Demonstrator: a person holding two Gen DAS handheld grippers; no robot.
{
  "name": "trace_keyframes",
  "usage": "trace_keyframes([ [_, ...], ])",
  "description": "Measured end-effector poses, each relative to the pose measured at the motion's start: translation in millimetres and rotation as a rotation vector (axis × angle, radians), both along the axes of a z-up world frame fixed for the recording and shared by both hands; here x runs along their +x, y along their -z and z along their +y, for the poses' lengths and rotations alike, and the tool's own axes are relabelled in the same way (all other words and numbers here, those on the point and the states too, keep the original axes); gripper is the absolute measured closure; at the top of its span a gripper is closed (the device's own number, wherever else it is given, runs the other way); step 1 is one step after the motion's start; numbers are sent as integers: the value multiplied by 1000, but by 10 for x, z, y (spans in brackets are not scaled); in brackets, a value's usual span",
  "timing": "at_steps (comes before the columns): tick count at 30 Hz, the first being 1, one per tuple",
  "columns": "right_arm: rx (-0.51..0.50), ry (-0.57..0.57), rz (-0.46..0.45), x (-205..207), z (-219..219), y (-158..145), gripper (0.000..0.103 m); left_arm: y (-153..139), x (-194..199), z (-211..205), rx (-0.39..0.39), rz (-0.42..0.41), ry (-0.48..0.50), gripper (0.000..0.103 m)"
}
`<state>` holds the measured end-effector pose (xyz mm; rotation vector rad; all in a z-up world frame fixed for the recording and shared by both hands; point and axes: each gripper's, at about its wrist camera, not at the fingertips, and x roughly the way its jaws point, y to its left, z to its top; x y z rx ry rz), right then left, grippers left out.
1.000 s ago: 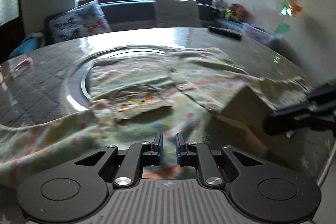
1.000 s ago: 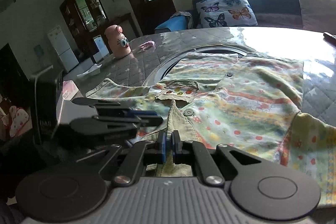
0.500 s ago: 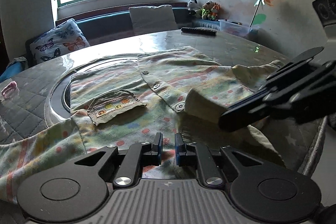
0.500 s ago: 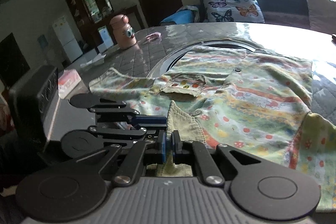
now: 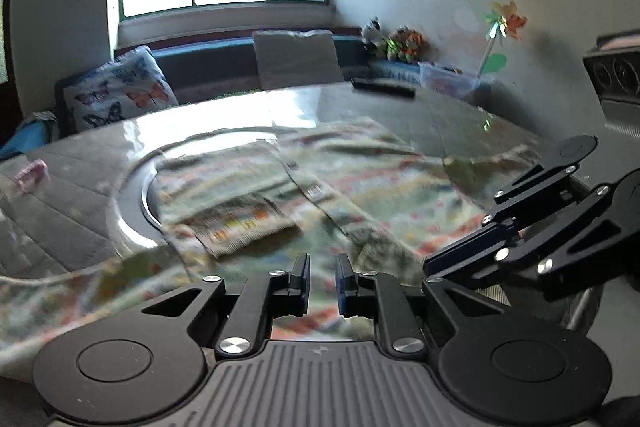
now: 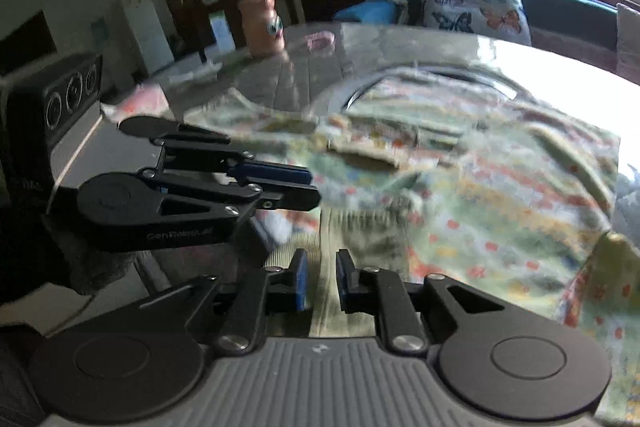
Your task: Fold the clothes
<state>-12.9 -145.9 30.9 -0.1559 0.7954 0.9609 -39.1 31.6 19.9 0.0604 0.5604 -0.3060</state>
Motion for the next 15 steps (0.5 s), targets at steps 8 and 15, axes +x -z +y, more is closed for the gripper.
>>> trace_keyframes([
  [8,-69,18,-13,136,128,219,87,10,168,-171,-27,26,48,88],
  [15,-59,8,-2,167,4,186,86,128,297,-143,-3,81,29,86],
])
